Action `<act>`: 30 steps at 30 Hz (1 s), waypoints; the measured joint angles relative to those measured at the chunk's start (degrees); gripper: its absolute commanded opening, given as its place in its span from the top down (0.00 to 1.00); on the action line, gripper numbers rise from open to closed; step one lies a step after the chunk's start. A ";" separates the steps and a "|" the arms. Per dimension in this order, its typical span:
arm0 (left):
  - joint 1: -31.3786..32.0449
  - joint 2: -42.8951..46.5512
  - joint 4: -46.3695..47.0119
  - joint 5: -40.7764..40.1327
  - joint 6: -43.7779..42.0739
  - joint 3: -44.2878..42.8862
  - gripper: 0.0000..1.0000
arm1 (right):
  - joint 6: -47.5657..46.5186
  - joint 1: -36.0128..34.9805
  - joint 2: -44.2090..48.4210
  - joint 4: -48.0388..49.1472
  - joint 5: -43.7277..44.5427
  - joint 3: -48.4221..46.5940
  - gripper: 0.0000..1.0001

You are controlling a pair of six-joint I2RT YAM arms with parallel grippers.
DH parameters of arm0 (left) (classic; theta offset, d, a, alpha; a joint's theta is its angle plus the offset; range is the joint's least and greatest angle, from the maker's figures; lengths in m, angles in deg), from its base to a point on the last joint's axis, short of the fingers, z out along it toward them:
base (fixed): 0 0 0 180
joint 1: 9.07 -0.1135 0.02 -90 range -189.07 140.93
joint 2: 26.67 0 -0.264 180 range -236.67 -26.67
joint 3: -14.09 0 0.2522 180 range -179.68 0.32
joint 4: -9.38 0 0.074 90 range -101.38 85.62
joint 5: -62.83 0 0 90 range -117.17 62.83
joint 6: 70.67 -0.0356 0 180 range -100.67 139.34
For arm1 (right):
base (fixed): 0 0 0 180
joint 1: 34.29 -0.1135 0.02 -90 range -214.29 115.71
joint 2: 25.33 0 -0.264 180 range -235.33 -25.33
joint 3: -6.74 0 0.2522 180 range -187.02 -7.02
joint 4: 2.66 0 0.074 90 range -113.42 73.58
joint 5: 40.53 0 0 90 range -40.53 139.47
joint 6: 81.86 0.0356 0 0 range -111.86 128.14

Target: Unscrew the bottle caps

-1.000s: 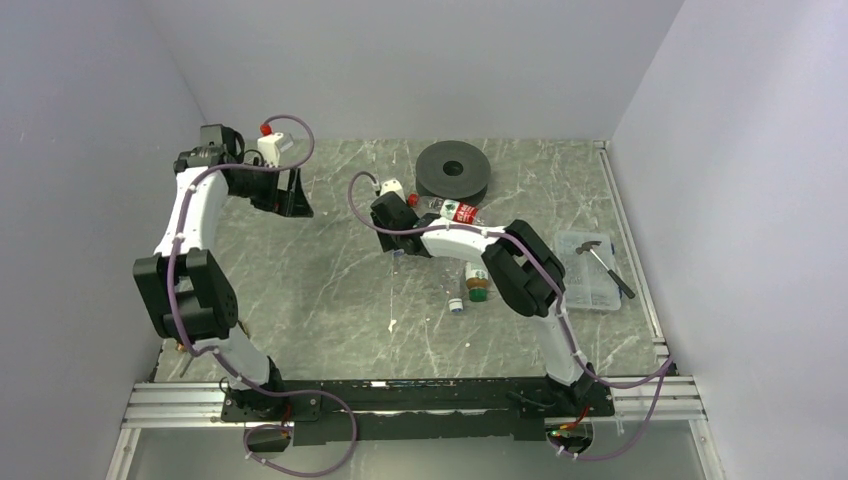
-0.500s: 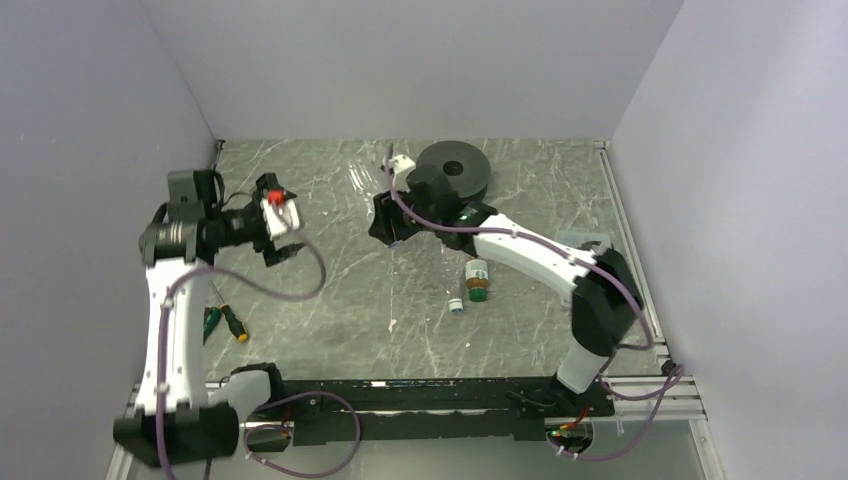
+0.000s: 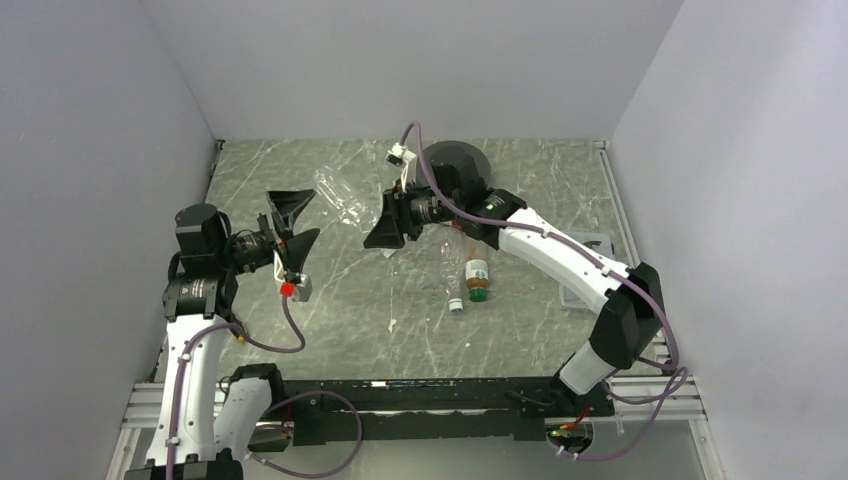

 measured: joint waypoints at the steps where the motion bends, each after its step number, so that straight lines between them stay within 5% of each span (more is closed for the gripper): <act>1: 0.37 -0.02 0.22 0.61 -2.36 0.13 0.01 | 0.13 -0.07 -0.28 -0.63 -0.83 -0.76 0.61; 10: 4.55 -3.78 -1.73 1.16 -18.71 0.28 0.01 | 1.44 -1.49 -3.72 -4.46 -3.50 -7.56 0.61; 23: 10.82 -5.97 -4.74 -5.33 -22.64 0.24 0.01 | 2.47 -6.05 -12.04 -10.10 -3.96 -16.61 0.62; 30: 10.86 -6.08 -6.97 -9.55 -22.49 0.24 0.34 | 1.88 -6.16 -12.20 -11.63 -3.50 -16.90 0.62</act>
